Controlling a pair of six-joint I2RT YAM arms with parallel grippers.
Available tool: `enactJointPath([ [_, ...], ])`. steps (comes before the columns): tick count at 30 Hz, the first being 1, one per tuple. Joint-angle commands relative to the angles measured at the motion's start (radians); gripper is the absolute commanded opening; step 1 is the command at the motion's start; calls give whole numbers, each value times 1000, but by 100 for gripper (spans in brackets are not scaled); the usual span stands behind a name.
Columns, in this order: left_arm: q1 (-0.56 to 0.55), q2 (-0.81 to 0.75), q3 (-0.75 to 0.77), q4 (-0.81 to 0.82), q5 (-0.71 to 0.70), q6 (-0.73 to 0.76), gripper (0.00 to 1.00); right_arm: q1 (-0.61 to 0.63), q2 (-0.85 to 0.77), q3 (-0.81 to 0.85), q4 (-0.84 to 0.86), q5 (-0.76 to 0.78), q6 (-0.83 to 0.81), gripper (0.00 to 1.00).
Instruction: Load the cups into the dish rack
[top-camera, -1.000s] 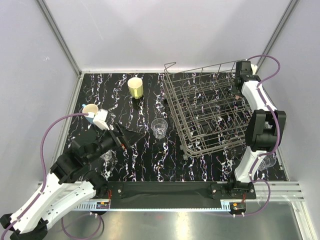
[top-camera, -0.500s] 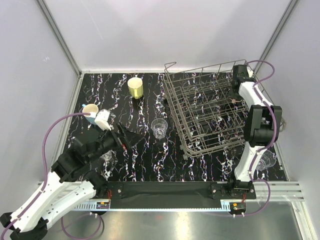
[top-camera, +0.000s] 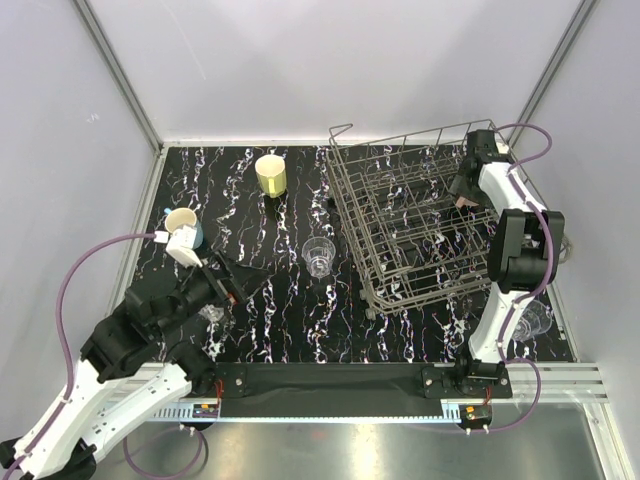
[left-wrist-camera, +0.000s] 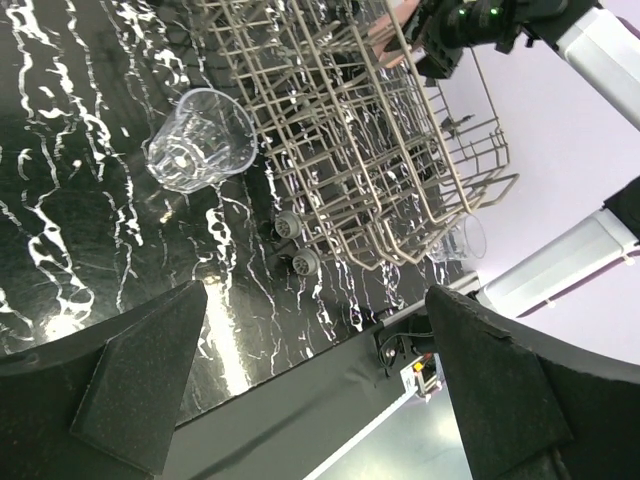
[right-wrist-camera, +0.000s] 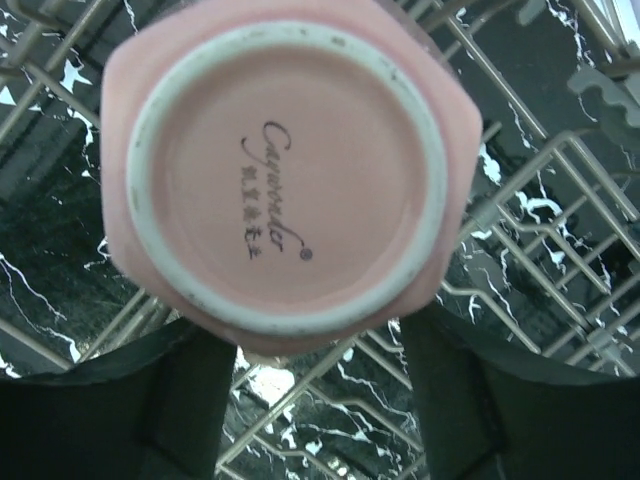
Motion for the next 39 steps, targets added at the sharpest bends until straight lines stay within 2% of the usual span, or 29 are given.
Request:
enactJointPath([
  [1, 2, -14, 42, -27, -48, 10, 99, -4, -93, 54, -47, 8, 9, 72],
  [6, 3, -34, 39, -42, -80, -6, 99, -2, -203, 25, -85, -72, 10, 82],
  [11, 3, -14, 22, -42, -83, 0, 99, 7, -291, -26, -136, -118, 29, 87],
  [13, 3, 3, 16, -56, -108, -4, 99, 39, -319, -35, -186, -115, 32, 99],
  [16, 3, 70, 39, -76, -122, -16, 99, 68, -349, -23, -254, -76, 55, 100],
  [20, 3, 171, 75, -68, -117, -3, 99, 92, -435, -80, -231, -203, 50, 100],
  [26, 3, 319, 187, -50, -209, 86, 99, 92, -614, -212, -193, -447, 81, 100],
  [29, 5, 404, 267, -28, -270, 160, 97, 92, -679, -239, -138, -523, 92, 100],
  [31, 15, 502, 359, -65, -376, 192, 95, 92, -699, -226, -140, -555, 99, 100],
  [34, 83, 657, 494, -105, -422, 291, 90, 92, -737, -230, -134, -604, 82, 100],
  [36, 159, 728, 536, -63, -345, 336, 83, 92, -762, -247, -130, -596, 70, 100],
  [39, 270, 862, 609, -13, -251, 362, 78, 92, -776, -249, -154, -590, 50, 100],
])
